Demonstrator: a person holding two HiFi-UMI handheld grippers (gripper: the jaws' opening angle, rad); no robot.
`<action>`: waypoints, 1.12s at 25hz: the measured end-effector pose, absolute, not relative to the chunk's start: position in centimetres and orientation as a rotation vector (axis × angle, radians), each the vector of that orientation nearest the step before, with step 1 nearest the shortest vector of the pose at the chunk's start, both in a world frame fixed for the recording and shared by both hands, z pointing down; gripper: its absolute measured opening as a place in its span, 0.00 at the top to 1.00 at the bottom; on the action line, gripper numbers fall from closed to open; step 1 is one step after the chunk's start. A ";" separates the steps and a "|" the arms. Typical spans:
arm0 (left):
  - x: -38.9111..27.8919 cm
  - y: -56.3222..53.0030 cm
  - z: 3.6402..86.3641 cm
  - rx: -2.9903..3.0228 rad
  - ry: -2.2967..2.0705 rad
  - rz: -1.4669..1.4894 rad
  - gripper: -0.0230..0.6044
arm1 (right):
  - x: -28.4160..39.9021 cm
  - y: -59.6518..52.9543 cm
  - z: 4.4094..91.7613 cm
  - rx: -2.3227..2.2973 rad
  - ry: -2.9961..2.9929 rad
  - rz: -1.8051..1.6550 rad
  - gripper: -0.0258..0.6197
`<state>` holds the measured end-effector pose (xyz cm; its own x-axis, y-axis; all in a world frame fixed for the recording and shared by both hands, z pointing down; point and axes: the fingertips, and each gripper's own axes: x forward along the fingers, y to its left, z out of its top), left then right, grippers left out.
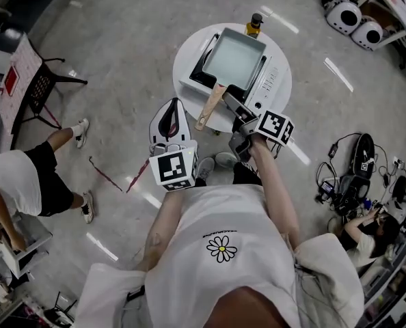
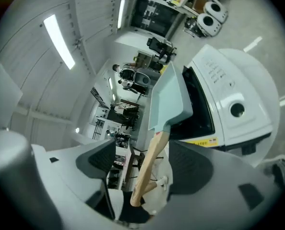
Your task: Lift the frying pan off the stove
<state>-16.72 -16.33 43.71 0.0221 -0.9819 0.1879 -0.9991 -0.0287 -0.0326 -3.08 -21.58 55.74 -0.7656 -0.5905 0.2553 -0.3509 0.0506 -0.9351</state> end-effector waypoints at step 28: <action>-19.5 -13.4 47.7 1.966 -2.143 0.360 0.96 | -11.0 -21.7 59.3 -0.288 1.606 -2.210 0.65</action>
